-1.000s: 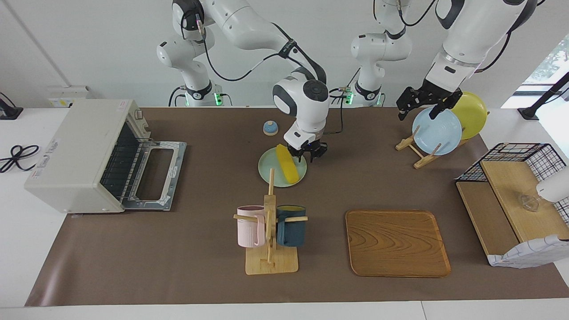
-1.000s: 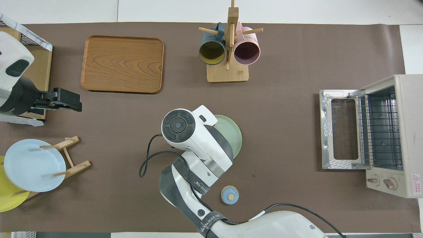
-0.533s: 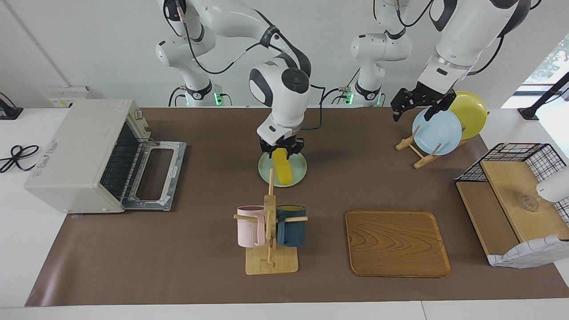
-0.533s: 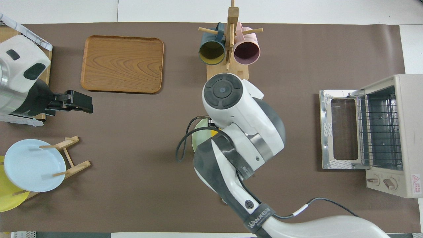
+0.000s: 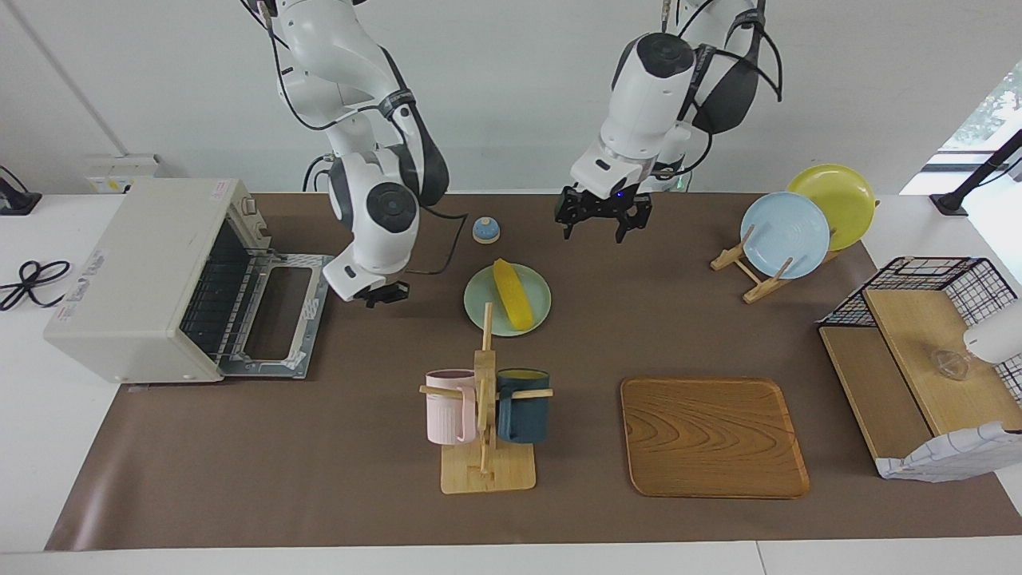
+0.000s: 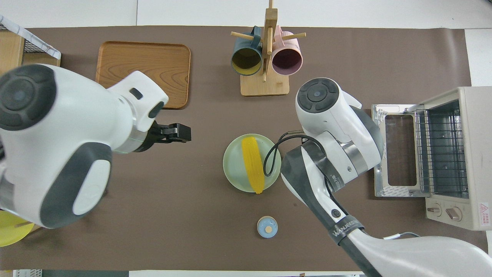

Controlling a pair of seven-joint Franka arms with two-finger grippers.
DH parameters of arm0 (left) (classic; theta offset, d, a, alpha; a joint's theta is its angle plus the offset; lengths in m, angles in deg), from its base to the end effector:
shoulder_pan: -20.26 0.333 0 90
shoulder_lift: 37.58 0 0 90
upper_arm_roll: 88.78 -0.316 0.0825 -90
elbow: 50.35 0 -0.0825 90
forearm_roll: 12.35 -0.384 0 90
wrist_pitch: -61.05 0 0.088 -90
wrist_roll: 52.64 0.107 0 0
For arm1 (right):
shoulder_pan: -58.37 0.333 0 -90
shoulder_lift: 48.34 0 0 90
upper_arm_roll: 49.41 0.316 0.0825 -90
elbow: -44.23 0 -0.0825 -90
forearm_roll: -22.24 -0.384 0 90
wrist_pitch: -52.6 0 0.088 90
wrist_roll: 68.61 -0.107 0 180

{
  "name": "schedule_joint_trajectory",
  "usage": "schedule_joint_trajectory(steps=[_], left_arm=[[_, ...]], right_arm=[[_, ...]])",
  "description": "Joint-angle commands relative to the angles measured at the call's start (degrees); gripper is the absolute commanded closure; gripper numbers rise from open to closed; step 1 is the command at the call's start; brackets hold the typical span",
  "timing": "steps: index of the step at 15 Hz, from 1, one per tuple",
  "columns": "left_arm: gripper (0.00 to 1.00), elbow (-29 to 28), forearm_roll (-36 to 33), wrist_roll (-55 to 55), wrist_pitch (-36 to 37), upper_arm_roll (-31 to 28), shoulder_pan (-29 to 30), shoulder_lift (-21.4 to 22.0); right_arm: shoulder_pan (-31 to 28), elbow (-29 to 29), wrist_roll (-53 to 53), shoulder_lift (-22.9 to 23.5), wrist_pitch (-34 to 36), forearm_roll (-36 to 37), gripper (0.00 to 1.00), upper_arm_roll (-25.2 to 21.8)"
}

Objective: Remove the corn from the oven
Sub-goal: 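Grasp the yellow corn with the left gripper while the right gripper withdraws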

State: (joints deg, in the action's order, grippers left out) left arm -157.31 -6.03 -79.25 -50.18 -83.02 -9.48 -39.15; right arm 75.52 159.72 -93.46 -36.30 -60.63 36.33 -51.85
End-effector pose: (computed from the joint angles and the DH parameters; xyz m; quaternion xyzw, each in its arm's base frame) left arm 0.4636 -0.3393 0.5006 0.9966 -0.0586 -0.0073 0.0577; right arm 0.5468 0.1281 0.3327 0.9859 -0.0253 -0.0791 0.1456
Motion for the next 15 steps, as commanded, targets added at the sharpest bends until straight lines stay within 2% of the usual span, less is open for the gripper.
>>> schedule_joint_trajectory(steps=[1, 4, 7, 10, 12, 15], left_arm=[[0.0, 0.0, 1.2, -5.2, -7.6, -1.2, -5.9, -6.9], [0.0, 0.3, 1.2, -8.8, -12.3, -1.2, -7.3, -11.8], [0.0, 0.5, -0.3, -15.8, -17.8, -1.5, -10.3, -17.9], [0.0, 0.2, -0.3, -16.4, -18.0, -1.6, -10.2, -18.0], [0.0, 0.1, -0.3, -22.1, -21.6, -1.7, -11.0, -20.1], [0.0, 0.2, -0.8, -22.8, -22.9, -1.7, -10.9, -20.9]], right_arm=[[-2.6, 6.4, 2.1, -3.3, -5.1, 1.2, 1.0, 0.8], [-3.2, 6.6, 3.7, -3.3, -5.8, 1.2, 1.0, 0.8], [-6.2, 8.3, 7.5, -3.6, -8.8, 1.2, 1.0, 0.8], [-7.0, 9.0, 9.0, -3.6, -10.2, 1.4, 1.0, 0.8], [-7.1, 9.4, 9.0, -3.7, -10.6, 1.8, 1.0, 0.8], [-7.3, 10.9, 9.0, -3.8, -12.8, 2.4, 1.0, 0.8]])
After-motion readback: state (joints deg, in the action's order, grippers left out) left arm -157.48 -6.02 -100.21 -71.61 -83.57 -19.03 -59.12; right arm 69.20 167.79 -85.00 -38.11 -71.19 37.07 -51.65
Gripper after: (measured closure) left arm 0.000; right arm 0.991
